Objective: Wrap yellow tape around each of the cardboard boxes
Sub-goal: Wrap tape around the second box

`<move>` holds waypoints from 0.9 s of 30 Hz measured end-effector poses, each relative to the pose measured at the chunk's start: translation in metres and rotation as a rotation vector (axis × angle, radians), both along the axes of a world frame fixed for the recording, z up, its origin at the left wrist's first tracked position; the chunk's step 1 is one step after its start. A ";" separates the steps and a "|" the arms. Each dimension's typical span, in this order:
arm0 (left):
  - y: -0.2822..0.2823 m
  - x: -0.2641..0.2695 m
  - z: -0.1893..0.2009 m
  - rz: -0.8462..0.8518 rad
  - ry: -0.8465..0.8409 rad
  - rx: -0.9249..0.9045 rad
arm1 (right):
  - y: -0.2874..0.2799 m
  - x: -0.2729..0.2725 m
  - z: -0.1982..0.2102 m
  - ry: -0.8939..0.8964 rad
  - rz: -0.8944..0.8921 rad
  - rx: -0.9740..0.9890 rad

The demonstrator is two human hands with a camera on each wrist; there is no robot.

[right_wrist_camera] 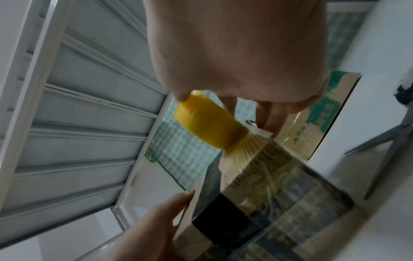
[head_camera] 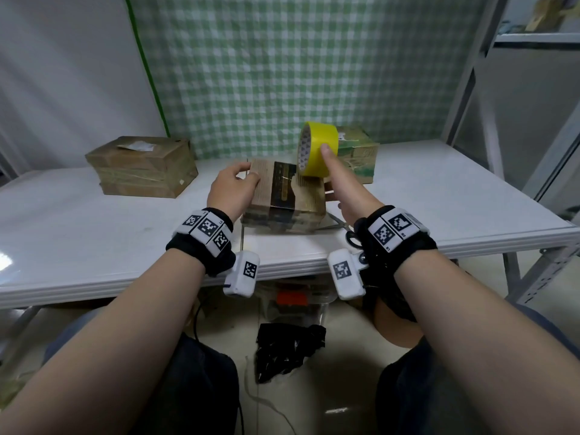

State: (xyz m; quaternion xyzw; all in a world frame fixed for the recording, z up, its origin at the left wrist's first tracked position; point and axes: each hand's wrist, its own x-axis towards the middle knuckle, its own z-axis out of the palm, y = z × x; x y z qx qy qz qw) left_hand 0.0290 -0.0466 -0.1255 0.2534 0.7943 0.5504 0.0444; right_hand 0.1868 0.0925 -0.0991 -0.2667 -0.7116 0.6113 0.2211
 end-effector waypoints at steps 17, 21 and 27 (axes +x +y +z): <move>-0.004 0.013 -0.014 -0.187 0.308 -0.412 | 0.000 -0.040 -0.023 -0.136 -0.018 0.395; -0.001 0.013 -0.018 -0.147 0.282 -0.405 | -0.006 -0.034 -0.023 -0.011 -0.061 0.408; 0.003 0.017 -0.012 -0.107 0.256 -0.425 | -0.011 -0.013 -0.010 0.103 -0.038 0.311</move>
